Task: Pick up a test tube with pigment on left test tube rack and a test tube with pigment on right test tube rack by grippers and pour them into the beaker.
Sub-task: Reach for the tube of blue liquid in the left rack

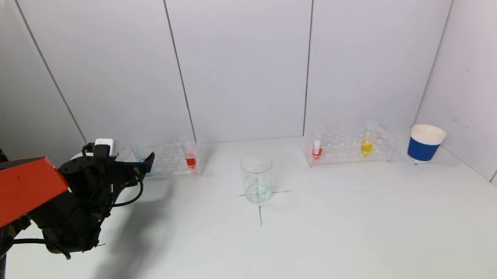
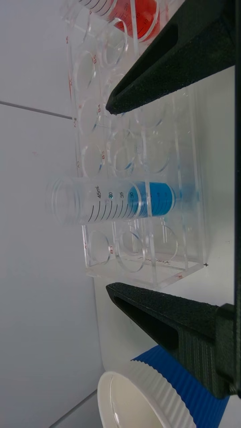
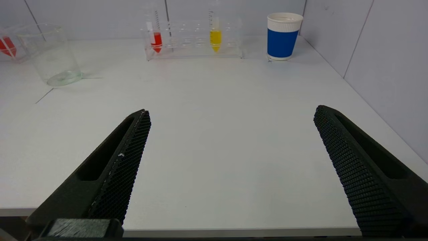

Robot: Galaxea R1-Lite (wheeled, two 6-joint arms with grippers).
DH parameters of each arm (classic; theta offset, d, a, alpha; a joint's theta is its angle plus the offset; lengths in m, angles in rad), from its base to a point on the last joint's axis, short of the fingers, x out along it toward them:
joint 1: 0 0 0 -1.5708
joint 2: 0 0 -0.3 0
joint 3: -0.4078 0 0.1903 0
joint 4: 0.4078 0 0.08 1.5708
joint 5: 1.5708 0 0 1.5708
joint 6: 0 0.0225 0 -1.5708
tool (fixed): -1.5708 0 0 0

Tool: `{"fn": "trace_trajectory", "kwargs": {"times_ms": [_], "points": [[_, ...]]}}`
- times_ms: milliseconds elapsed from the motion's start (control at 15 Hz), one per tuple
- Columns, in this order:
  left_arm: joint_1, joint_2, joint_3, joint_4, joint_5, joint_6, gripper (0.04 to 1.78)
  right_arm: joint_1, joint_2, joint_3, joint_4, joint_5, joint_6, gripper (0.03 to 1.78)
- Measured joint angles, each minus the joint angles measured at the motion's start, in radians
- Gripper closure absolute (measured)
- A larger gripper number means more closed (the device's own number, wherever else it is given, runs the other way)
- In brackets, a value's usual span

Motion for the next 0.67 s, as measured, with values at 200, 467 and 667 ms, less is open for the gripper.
{"fn": "trace_trajectory", "kwargs": {"times_ms": [200,467,667], "points": [[0.001,0.031,-0.035,0.0,0.001,0.0,0.06,0.0,0.0,0.0,0.0,0.0,0.0,0.04],[0.001,0.064,-0.089,0.0,0.003,0.0,0.06,0.0,0.0,0.0,0.0,0.0,0.0,0.04],[0.002,0.075,-0.123,0.0,0.003,0.01,0.06,0.0,0.0,0.0,0.0,0.0,0.0,0.04]]}}
